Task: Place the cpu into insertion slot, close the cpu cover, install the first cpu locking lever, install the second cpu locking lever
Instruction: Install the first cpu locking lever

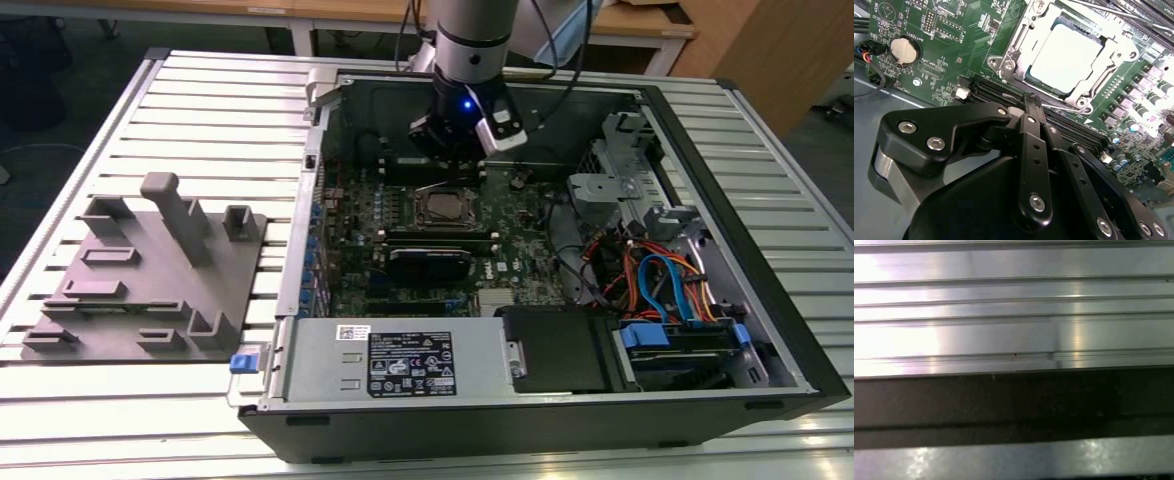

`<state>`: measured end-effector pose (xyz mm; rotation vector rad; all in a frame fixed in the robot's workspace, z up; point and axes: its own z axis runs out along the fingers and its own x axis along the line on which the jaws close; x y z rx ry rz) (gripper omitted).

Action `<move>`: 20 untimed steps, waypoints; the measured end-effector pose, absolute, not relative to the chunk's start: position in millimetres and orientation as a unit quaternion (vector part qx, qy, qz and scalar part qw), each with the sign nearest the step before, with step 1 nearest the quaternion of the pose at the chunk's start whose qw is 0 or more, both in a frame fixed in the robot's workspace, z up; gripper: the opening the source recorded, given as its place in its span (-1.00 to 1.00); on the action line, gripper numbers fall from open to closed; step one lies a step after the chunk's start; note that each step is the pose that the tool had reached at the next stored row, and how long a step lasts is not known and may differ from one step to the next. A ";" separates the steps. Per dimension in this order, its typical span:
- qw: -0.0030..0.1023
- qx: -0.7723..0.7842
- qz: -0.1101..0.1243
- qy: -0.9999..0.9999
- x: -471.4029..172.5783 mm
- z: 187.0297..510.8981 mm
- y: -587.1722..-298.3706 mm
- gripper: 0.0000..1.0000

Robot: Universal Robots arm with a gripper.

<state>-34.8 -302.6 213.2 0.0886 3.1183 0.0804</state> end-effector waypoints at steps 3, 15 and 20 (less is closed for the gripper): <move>0.010 0.028 0.026 0.999 -33.8 211.7 -302.6 -0.80; 0.009 0.029 0.026 0.999 -30.6 205.7 -302.6 -0.80; 0.008 0.030 0.026 0.999 -29.8 203.1 -302.6 -0.80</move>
